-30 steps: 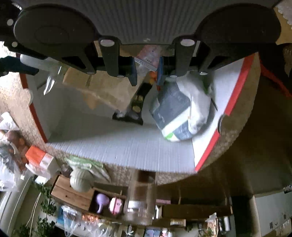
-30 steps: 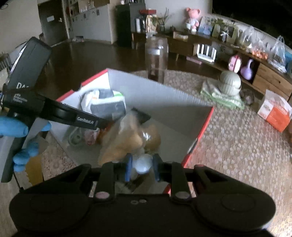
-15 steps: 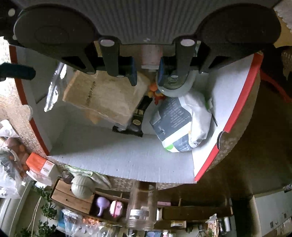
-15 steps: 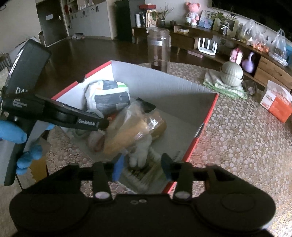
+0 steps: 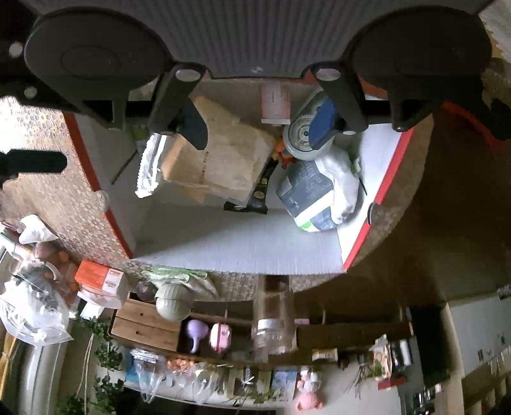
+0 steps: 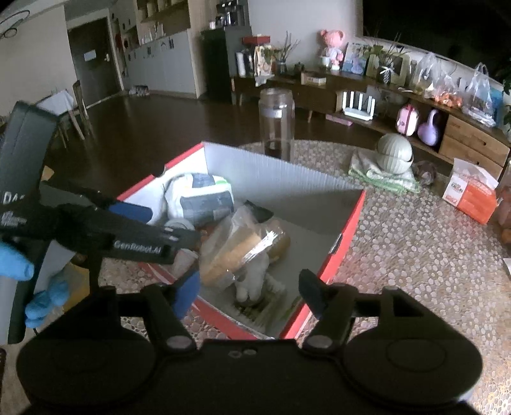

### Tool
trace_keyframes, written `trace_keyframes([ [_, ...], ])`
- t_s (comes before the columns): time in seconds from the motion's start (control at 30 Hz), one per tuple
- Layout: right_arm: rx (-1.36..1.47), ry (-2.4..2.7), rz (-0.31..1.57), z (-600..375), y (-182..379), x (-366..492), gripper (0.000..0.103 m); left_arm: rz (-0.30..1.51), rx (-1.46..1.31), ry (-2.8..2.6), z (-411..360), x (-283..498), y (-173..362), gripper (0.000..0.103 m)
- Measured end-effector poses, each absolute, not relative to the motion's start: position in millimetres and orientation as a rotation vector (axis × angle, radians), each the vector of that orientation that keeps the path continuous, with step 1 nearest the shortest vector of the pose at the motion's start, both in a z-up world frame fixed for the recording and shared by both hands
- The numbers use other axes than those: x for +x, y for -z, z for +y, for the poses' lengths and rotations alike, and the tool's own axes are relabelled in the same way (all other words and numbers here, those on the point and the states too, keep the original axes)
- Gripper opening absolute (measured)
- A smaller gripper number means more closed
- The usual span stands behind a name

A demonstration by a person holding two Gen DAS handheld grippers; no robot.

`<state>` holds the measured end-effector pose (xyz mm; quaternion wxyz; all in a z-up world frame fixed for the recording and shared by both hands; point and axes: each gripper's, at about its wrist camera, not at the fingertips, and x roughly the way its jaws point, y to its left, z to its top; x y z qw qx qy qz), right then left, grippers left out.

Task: Organize objects
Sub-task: 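Open the left tool to drop the clip while the right drops the tube, then withdraw both tools back from the filled shoebox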

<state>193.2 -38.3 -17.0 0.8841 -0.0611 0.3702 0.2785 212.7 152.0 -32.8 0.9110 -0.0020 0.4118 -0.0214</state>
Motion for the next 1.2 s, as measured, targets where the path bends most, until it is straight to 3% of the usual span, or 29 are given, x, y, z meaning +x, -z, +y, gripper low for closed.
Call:
trace_keyframes([
  [0.33, -0.074, -0.611, 0.679, -58, -5, 167, 0.081, 0.77, 0.007, 0.055, 147, 171, 11, 0.074],
  [0.43, -0.068, -0.622, 0.647, -64, -10, 157, 0.086, 0.743, 0.014, 0.056, 142, 157, 5, 0.085],
  [0.5, -0.06, -0.631, 0.629, -68, -12, 151, 0.09, 0.73, 0.013, 0.058, 139, 150, 2, 0.085],
  [0.57, -0.051, -0.638, 0.606, -73, -15, 145, 0.101, 0.72, 0.01, 0.053, 137, 144, -1, 0.089],
  [0.6, -0.044, -0.634, 0.587, -76, -15, 142, 0.103, 0.711, 0.005, 0.054, 137, 141, -3, 0.097],
  [0.63, -0.043, -0.626, 0.574, -78, -16, 140, 0.103, 0.706, 0.0, 0.055, 136, 138, -4, 0.103],
  [1.2, -0.012, -0.637, 0.588, -99, -8, 132, 0.103, 0.648, -0.018, -0.003, 128, 115, -6, 0.103],
])
